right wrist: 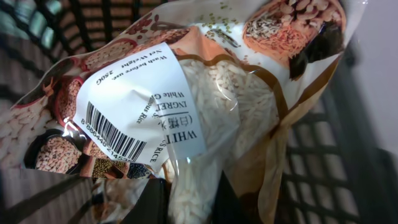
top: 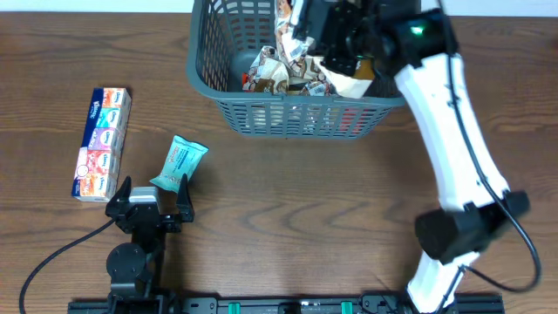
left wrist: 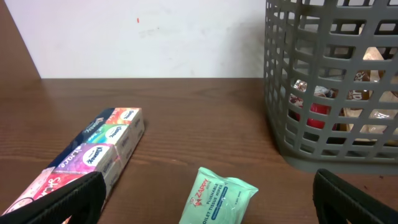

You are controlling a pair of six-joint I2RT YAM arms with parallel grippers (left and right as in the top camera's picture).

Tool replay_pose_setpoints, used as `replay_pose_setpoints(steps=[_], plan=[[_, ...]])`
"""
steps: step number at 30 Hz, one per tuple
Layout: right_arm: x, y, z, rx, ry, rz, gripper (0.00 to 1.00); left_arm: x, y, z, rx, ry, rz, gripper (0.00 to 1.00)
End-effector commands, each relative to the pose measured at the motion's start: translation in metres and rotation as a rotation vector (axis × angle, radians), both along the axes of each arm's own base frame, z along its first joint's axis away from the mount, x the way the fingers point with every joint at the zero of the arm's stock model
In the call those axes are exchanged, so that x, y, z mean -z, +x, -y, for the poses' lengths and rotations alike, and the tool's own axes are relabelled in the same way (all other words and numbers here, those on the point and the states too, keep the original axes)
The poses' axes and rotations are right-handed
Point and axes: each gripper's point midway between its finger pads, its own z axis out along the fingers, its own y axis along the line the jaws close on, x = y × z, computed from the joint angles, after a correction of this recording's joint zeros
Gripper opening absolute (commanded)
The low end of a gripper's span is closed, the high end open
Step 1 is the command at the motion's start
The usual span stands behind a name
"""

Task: Pack container
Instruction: 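Carry the rice pouch over the basket and release it, then raise the right gripper away and move the left gripper to the wipes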

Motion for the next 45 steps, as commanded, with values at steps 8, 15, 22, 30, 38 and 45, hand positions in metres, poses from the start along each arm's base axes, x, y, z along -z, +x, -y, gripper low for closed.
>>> replay_pose_setpoints(steps=[8, 15, 22, 30, 38, 45], plan=[[0.065, 0.023, -0.008, -0.048, 0.039, -0.134, 0.01, 0.017, 0.000, 0.003, 0.015, -0.007, -0.038, 0.98], [0.082, 0.033, 0.001, -0.025, 0.034, -0.158, 0.01, 0.017, 0.000, 0.003, 0.015, -0.007, -0.038, 0.99], [0.076, 0.052, 0.020, 0.099, 0.084, -0.157, 0.51, 0.017, 0.000, 0.003, 0.015, -0.007, -0.038, 0.99], [0.070, 0.059, 0.026, 0.123, 0.102, -0.136, 0.54, 0.017, 0.000, 0.003, 0.015, -0.007, -0.038, 0.99], [-0.007, 0.079, 0.024, 0.175, 0.232, 0.072, 0.56, 0.017, 0.000, 0.003, 0.015, -0.007, -0.038, 0.99], [-0.108, 0.063, 0.040, 0.211, 0.312, 0.290, 0.59, 0.017, 0.000, 0.003, 0.015, -0.007, -0.038, 0.99]])
